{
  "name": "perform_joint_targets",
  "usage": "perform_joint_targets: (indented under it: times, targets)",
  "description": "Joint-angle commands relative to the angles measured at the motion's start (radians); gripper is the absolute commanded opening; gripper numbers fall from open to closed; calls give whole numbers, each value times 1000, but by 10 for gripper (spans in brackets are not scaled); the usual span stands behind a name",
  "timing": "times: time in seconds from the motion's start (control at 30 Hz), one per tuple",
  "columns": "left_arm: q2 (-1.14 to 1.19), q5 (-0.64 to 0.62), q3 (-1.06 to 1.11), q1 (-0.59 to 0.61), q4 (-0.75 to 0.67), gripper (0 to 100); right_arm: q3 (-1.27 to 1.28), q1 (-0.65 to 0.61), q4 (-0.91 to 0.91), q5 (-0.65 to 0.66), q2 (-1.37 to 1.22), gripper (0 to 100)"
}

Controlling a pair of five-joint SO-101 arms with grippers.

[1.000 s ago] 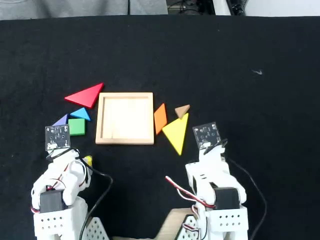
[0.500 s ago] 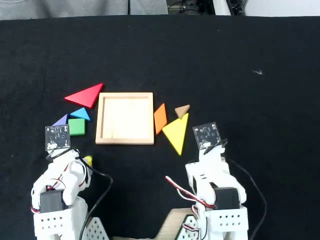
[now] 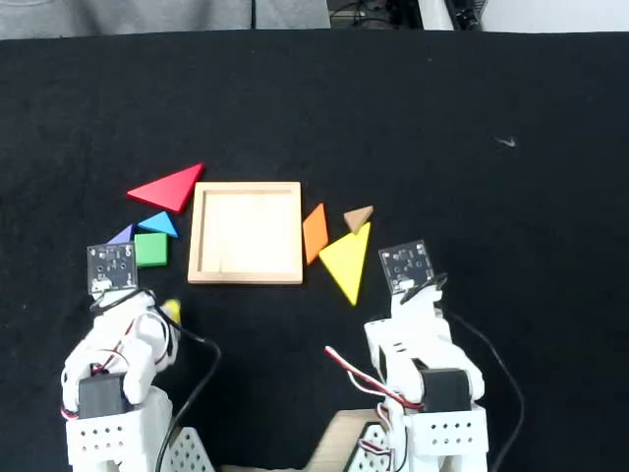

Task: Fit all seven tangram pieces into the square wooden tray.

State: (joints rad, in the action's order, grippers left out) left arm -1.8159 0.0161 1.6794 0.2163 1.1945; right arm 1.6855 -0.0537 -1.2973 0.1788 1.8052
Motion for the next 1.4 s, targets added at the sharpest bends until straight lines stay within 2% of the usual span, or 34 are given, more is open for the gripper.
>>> perform_joint_targets:
  times: [0.0, 0.27, 0.4, 0.57, 0.67, 0.73, 0.9, 1.03, 1.17, 1.23, 1.37]
  targets:
    - [-6, -3, -134, -5, -86, 159, -1, -9, 6, 5, 88, 11]
    - [-6, -2, -426, -13, -40, 161, -1, -9, 120, 5, 88, 11]
    - [-6, 3, -535, -15, -35, 163, -1, -11, 267, 5, 88, 11]
    - [-6, 170, -521, -10, -86, 164, -1, -11, 468, 9, 88, 11]
    - [-6, 210, -498, -10, -155, 164, -1, -29, 577, 9, 88, 11]
    - [-6, 230, -496, -15, -201, 164, -1, -29, 586, 9, 88, 11]
    - [34, 440, -472, -77, -330, 159, -1, -26, 474, 20, 81, 11]
    - [239, 482, -522, -105, -315, 159, -1, -26, 413, 144, 84, 11]
    - [577, 493, -765, -104, -207, 162, -1, -28, 404, 190, 81, 11]
    - [756, 583, -928, -105, -112, 162, -1, -28, 404, 193, 81, 11]
    - [1088, 865, -1222, -104, 94, 162, -1, -26, 387, 199, 81, 11]
